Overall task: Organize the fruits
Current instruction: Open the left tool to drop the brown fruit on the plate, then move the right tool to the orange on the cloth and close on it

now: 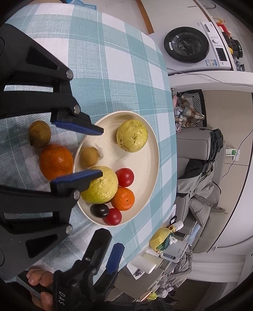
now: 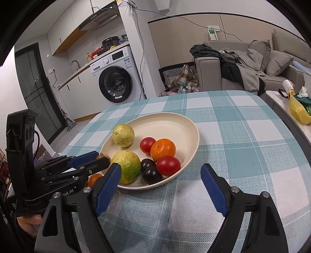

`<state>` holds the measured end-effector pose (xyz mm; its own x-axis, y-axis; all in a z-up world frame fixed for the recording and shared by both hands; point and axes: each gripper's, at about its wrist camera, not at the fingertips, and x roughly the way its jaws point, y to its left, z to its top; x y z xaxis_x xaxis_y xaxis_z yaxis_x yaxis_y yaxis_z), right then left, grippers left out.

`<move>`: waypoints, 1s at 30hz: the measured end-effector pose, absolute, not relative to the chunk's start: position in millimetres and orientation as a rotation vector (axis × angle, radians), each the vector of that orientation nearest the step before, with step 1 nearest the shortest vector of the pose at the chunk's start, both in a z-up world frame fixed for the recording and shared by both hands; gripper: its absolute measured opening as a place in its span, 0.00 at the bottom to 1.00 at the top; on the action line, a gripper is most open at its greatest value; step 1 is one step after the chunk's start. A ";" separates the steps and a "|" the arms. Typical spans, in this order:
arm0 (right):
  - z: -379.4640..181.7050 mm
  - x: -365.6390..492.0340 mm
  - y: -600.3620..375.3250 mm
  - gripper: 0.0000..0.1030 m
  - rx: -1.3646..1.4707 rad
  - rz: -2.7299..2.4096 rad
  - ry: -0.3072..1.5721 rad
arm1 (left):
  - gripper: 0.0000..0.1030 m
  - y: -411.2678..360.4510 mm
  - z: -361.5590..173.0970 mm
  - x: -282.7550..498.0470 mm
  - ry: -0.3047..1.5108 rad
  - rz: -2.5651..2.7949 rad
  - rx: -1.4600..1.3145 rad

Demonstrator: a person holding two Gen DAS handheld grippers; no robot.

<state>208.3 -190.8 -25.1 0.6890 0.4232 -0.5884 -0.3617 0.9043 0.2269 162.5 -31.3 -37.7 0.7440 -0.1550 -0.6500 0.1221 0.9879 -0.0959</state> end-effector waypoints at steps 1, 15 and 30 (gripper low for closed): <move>-25.3 208.3 -190.0 0.85 0.089 0.443 0.686 | 0.44 -31.3 -36.8 161.5 0.710 -0.149 -0.045; -24.6 203.2 -188.1 0.89 0.071 0.472 0.687 | 0.93 -15.2 -27.5 136.3 0.672 -0.088 -0.055; -23.0 190.6 -170.9 0.98 0.035 0.555 0.700 | 0.99 4.5 -18.3 103.6 0.645 -0.056 -0.078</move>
